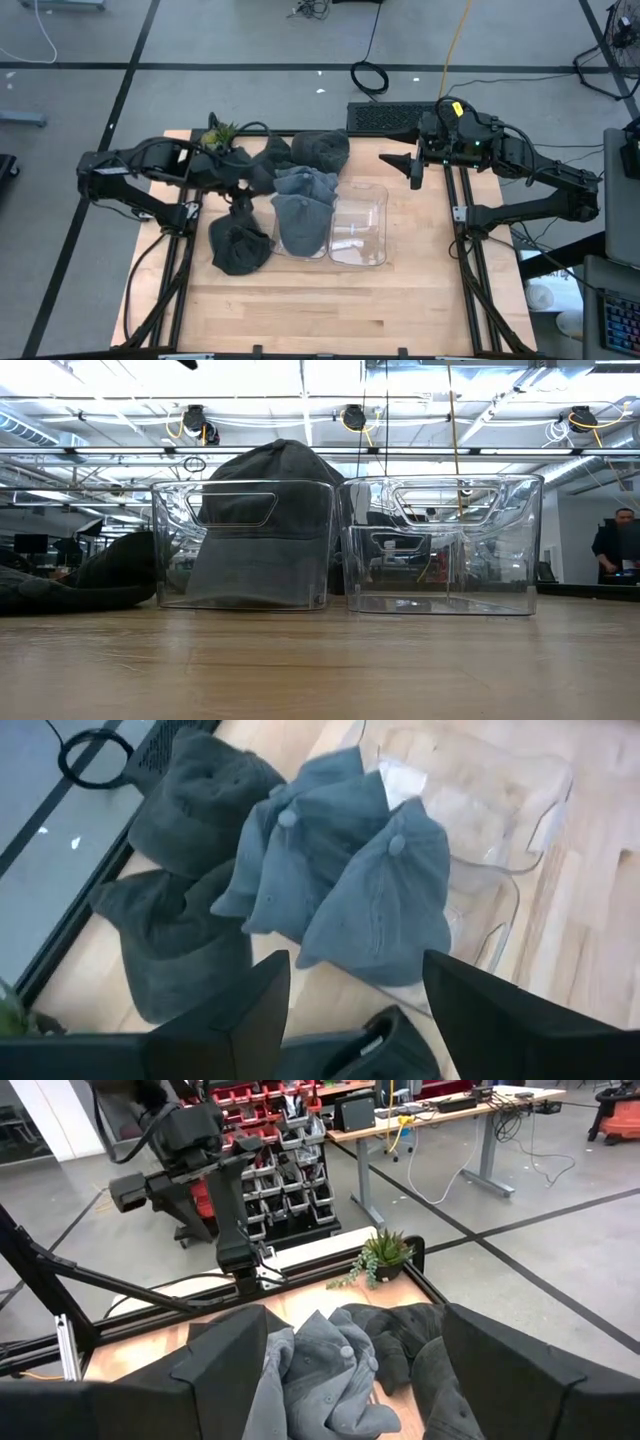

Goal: Pick & Place hat
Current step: Put the bottom black cap into the right transparent bin

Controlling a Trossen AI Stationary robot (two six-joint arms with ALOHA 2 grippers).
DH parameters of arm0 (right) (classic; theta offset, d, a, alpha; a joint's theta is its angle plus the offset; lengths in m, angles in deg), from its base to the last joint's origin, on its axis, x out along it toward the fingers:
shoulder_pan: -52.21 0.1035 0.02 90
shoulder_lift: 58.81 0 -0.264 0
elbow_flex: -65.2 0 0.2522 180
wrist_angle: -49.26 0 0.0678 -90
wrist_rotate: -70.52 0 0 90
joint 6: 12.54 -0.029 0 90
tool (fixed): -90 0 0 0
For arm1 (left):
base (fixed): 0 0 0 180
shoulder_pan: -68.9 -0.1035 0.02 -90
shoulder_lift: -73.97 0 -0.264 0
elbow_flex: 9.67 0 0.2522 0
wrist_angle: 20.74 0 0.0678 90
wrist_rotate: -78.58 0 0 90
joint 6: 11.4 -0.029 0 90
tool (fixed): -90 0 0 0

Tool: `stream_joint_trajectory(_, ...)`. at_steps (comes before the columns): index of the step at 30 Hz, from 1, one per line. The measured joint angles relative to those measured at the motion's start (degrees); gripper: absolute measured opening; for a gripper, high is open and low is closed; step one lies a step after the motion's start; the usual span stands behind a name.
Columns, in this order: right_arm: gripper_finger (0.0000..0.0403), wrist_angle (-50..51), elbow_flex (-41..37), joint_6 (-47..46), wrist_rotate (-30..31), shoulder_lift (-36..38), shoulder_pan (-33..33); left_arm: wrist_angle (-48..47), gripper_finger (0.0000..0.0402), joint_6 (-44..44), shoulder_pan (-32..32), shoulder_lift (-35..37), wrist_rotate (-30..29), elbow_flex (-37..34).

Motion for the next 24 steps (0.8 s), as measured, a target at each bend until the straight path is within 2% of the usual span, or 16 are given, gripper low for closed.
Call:
stream_joint_trajectory(6, 0.0290, 0.0, 0.0, 0.0, 0.0, 0.0, 0.0, -5.8, 0.0232, 5.9, 0.0, 1.2, -0.9, 0.0)
stream_joint_trajectory(12, 0.0290, 0.1, 0.0, 0.0, 0.0, 0.0, 0.0, -15.8, 0.0216, 15.2, 2.6, 1.3, 2.7, 0.0)
stream_joint_trajectory(24, 0.0290, 1.6, 0.0, 0.0, -0.1, 0.0, 0.0, -15.4, 0.0177, 22.1, 11.8, 1.6, 3.3, -0.5)
